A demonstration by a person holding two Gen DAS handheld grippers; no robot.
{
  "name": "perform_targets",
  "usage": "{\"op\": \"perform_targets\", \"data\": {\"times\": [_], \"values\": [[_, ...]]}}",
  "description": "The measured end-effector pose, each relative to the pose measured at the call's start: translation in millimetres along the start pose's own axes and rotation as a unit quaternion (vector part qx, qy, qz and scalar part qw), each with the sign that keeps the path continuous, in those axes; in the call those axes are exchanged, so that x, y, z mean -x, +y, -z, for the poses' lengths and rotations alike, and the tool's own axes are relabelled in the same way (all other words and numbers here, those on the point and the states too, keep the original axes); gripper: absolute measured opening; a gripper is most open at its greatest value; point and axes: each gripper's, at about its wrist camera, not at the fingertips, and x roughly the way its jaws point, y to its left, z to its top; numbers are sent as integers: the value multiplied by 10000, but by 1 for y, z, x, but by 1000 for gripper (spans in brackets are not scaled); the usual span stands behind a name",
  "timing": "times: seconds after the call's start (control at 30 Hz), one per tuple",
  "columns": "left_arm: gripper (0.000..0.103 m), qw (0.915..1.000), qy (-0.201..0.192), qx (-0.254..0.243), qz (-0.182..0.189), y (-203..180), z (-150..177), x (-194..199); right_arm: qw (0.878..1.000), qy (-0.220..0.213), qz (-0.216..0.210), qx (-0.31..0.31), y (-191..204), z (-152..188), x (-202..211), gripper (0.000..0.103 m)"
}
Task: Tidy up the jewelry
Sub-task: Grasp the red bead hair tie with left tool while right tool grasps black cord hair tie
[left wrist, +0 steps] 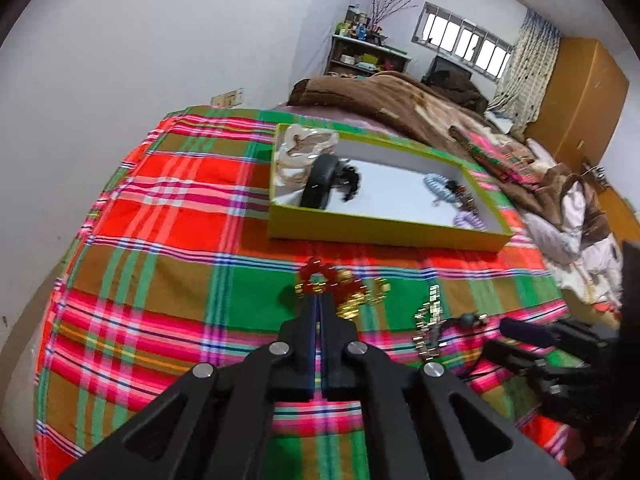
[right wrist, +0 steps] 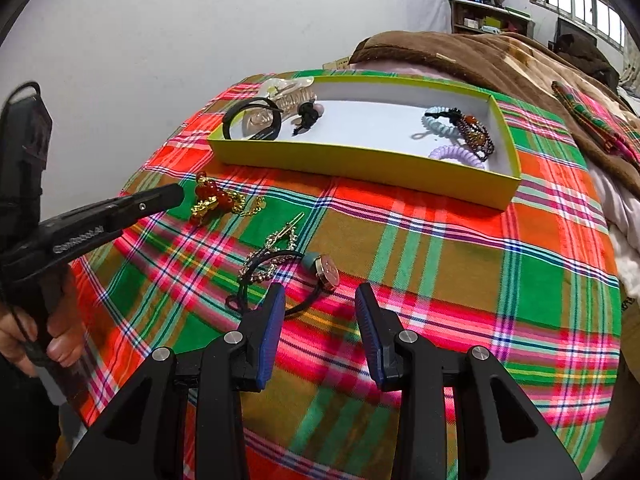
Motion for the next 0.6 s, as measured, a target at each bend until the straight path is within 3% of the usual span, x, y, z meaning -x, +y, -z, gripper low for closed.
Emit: {"op": "perform_targets", "data": {"times": [0.07,0.1,0.13,0.23,0.37,0.53,0.6], "values": [[26,10000,36,5,64,-4,-4,-3,10000,48,-2,-47,-1,-1,-5,37],[45,10000,33,19,50,-6,-6,-5,10000,50,-9,-56,-1,-2,-8,37],[49,10000,29,58,32,-7,-8,-9,10000,40,0,-55,-1,-3,-9,37],[48,9995,202,244,-61,-7,-15,-24,10000,-5,80,-21,1,-4,-10,37],[49,9984,373,386,-191,-6,-16,-39,9996,-30,268,81,3,-4,-12,12],[30,9985,322,343,-266,-8,-7,-39,9995,-96,291,60,-3,-1,-9,10],[30,9987,267,370,-246,-6,-5,-34,9995,-128,282,36,-5,0,-7,10]]}}
